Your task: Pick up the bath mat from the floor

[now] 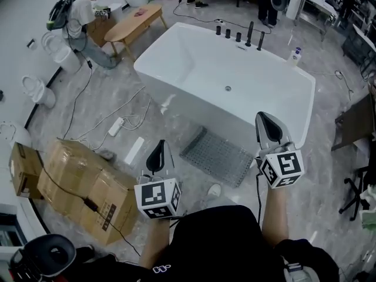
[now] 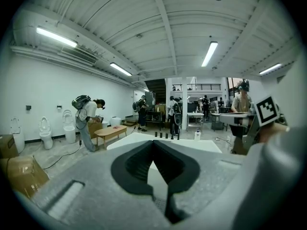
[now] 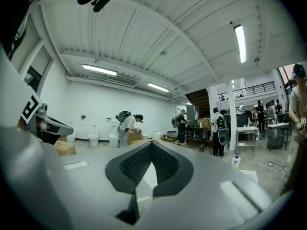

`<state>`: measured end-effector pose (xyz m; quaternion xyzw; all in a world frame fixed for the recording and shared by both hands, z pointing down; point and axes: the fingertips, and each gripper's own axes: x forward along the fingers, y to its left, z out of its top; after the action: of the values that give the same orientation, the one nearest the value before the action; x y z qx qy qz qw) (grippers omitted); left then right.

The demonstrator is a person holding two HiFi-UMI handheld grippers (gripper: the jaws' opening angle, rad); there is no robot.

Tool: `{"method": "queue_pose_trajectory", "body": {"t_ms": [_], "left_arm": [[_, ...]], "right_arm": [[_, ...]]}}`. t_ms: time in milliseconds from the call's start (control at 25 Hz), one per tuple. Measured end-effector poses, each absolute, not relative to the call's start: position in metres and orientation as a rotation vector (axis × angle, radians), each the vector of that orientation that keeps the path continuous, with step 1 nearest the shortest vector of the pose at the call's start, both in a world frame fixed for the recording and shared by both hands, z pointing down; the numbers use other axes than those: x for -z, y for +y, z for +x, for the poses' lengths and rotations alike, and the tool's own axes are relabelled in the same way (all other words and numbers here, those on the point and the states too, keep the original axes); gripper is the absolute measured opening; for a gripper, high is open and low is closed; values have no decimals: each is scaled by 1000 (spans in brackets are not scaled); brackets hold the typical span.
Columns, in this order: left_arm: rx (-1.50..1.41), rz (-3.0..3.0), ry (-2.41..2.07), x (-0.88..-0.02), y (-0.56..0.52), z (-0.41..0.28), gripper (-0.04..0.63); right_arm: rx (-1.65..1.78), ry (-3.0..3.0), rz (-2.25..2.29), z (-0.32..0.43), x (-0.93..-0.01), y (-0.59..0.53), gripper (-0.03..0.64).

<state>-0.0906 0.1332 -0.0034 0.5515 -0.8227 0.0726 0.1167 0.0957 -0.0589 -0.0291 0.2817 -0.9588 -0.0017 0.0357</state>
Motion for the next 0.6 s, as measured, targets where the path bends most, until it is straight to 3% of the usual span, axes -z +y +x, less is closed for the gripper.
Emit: {"method": "queue_pose_trajectory", "body": {"t_ms": [600], "left_arm": [[-310,1922,-2212,1,19,-80,2]], "right_arm": [[-95,-2869,1130,121,7,-118,5]]}}
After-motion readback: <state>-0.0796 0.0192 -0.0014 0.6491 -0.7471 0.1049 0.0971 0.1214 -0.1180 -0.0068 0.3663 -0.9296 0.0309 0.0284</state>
